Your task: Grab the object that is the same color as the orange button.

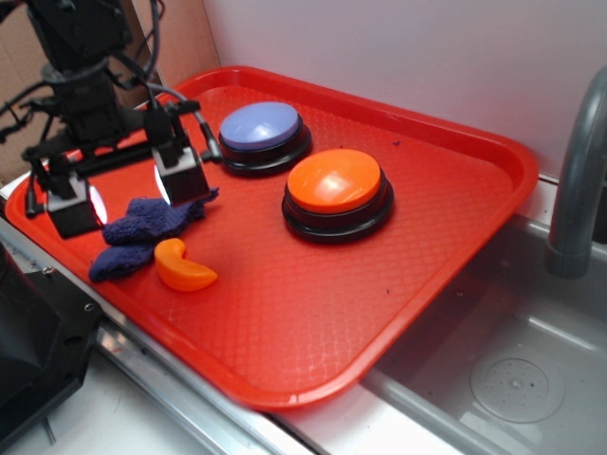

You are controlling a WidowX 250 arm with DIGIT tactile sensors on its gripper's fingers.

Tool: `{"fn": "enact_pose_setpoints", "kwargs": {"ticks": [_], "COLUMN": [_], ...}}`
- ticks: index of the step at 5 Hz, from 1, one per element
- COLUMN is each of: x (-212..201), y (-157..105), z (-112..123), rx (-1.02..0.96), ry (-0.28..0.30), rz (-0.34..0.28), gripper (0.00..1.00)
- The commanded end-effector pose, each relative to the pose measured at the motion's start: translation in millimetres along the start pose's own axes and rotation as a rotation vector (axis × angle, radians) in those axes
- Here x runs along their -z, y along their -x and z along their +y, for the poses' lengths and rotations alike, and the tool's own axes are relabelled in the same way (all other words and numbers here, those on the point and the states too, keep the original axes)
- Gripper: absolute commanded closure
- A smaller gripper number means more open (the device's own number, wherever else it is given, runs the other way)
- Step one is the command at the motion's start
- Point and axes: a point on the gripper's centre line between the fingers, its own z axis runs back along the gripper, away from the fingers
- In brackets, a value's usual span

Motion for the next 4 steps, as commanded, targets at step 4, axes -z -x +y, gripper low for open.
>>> {"fn": "enact_pose_setpoints", "kwargs": {"ticks": [4], "x": [48.1], "y": [-11.4], "z": [-6.1], "rx": [0.002], "ry": [0.029], "rz": [0.080], "gripper": [0.00]}}
